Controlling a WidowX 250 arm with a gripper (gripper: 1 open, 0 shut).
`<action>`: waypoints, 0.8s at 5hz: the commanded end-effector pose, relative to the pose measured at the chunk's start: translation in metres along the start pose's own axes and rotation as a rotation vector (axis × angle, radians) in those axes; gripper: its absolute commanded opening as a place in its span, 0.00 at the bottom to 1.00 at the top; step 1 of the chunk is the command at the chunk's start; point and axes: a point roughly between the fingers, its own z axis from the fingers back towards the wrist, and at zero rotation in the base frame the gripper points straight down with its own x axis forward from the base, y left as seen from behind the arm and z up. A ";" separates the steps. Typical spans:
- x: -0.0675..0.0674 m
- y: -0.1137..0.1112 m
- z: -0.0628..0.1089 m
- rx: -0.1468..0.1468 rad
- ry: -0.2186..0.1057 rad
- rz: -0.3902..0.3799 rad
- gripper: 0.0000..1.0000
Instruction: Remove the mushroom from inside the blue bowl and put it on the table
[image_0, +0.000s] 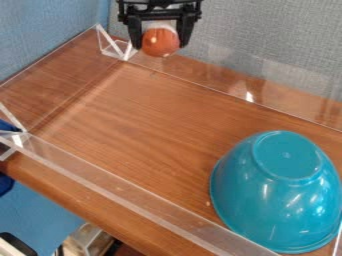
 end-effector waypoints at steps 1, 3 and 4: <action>0.014 -0.020 0.022 -0.015 -0.058 0.044 1.00; 0.032 -0.031 0.003 0.054 -0.077 0.162 0.00; 0.035 -0.028 -0.012 0.097 -0.096 0.231 0.00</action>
